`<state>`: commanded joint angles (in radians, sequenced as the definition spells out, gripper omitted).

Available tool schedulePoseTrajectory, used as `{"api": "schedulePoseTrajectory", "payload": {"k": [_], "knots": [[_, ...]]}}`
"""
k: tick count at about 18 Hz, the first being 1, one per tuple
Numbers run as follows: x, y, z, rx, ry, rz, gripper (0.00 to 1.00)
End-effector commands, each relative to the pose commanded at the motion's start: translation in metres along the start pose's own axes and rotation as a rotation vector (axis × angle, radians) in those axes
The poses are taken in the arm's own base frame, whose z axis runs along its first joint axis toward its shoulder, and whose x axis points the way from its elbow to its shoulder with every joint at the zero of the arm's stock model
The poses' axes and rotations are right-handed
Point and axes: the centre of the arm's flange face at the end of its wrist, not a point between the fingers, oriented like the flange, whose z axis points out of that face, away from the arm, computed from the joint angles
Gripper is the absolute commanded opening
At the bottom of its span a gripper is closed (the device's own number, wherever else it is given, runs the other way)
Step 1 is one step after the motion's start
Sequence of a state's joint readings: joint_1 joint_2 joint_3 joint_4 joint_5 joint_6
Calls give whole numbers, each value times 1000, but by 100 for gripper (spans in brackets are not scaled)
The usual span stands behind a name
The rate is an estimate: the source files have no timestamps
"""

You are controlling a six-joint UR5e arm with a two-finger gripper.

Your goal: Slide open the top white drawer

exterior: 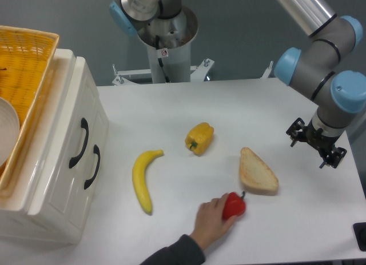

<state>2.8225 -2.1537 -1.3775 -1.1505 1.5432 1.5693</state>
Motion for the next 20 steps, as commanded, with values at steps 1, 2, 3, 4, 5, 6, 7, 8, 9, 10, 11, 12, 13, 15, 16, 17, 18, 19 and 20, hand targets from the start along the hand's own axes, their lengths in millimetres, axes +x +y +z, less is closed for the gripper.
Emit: {"api": "schedulePoseTrajectory", "payload": {"k": [1, 2, 3, 4, 5, 6, 7, 8, 9, 10, 11, 12, 13, 15, 16, 17, 18, 19, 20], "knots": [[0, 0, 0, 0, 0, 0, 100], [0, -1, 0, 0, 0, 2, 100], [0, 0, -1, 0, -2, 0, 100], [0, 0, -2, 0, -3, 3, 100], [1, -2, -2, -1, -3, 5, 100], [2, -4, -4, -4, -4, 6, 100], [4, -10, -4, -10, -4, 14, 100], [5, -15, -4, -16, -4, 23, 100], [5, -17, -4, -14, -6, 19, 100], [5, -18, -5, -11, -7, 3, 100], [6, -22, -6, -8, -9, -15, 100], [7, -26, -7, -3, -10, -23, 100], [8, -31, -8, 8, -11, -20, 100], [12, -49, -10, 13, -14, -18, 100], [12, -54, -12, 9, -19, -36, 100], [13, -57, -15, 14, -21, -50, 100], [16, -60, -19, 13, -26, -51, 100], [19, -67, -18, 12, -24, -45, 100], [20, -70, -17, 12, -22, -45, 100]]}}
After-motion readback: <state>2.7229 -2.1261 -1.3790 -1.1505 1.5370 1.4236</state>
